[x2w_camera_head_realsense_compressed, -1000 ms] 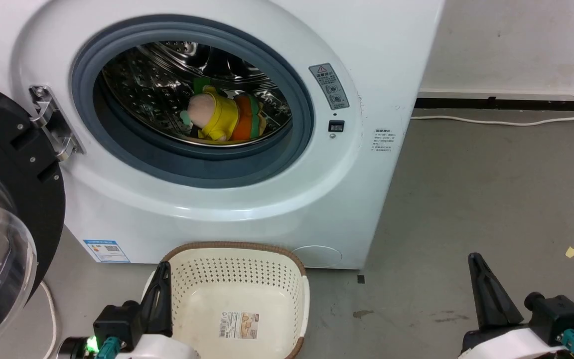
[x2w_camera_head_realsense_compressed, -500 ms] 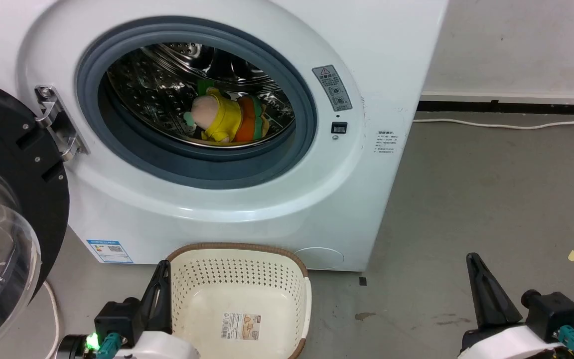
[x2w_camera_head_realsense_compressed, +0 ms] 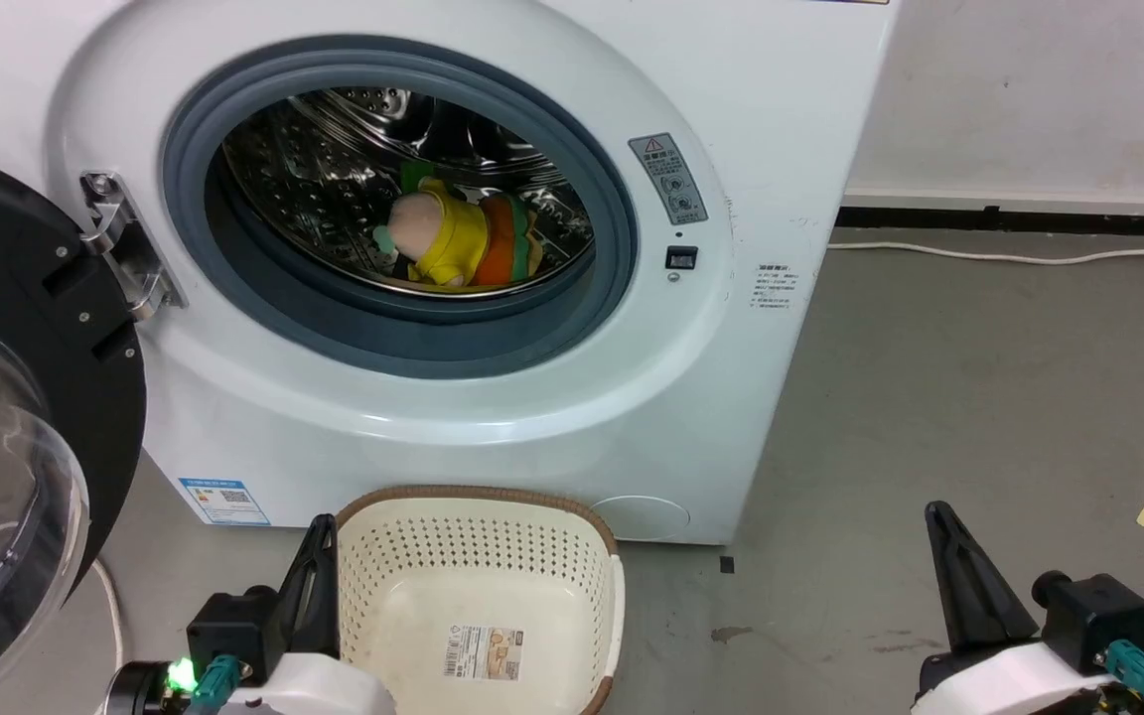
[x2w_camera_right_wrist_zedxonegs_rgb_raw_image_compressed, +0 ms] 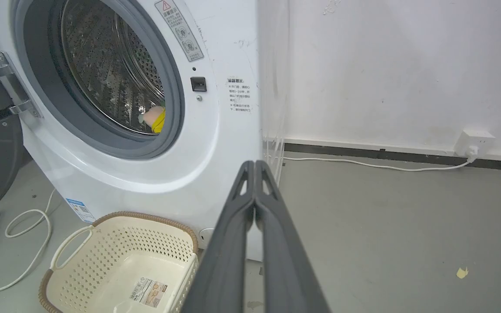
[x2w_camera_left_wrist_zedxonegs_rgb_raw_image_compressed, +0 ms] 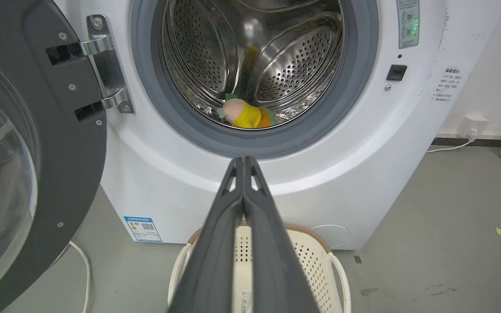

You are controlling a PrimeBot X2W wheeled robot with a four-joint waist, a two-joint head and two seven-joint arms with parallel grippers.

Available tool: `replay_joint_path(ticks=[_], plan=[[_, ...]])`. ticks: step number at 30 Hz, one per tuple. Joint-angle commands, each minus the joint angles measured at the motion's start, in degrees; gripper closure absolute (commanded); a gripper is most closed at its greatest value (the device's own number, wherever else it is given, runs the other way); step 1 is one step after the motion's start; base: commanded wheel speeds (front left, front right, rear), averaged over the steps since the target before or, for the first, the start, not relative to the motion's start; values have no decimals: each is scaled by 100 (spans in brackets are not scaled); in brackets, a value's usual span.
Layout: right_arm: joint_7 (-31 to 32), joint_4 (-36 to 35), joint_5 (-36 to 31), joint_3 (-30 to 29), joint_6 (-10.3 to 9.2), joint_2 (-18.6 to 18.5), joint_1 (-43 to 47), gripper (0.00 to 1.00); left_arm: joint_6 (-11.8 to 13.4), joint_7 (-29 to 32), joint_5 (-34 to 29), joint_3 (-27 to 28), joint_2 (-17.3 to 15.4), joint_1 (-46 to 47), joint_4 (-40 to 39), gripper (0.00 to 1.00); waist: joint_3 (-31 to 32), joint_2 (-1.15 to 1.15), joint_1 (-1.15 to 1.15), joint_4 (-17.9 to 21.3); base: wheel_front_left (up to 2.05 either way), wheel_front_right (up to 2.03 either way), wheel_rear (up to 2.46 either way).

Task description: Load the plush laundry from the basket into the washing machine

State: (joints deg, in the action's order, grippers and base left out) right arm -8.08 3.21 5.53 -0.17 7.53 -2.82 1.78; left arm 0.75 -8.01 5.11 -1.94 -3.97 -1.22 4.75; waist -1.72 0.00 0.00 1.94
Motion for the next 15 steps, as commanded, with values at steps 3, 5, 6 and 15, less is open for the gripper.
replay_joint_path(ticks=[3, 5, 6, 15], plan=[[55, -51, -65, 3, -2, -3, -69, 100, -33, 52, -67, 24, 34, 49, -62, 100, 8, 0, 0, -9, 0, 0, 0], [79, -59, -80, 4, -2, -3, -72, 100, -34, 76, -81, 29, 36, 51, -75, 100, 13, 0, 0, -15, 0, 0, 0], [90, -64, -88, 4, -2, -3, -74, 100, -35, 88, -88, 32, 37, 52, -81, 100, 16, 0, 0, -17, 0, 0, 0], [197, -102, -156, 6, -2, -3, -89, 100, -41, 193, -151, 56, 48, 62, -140, 100, 39, 0, 0, -44, 0, 0, 0]])
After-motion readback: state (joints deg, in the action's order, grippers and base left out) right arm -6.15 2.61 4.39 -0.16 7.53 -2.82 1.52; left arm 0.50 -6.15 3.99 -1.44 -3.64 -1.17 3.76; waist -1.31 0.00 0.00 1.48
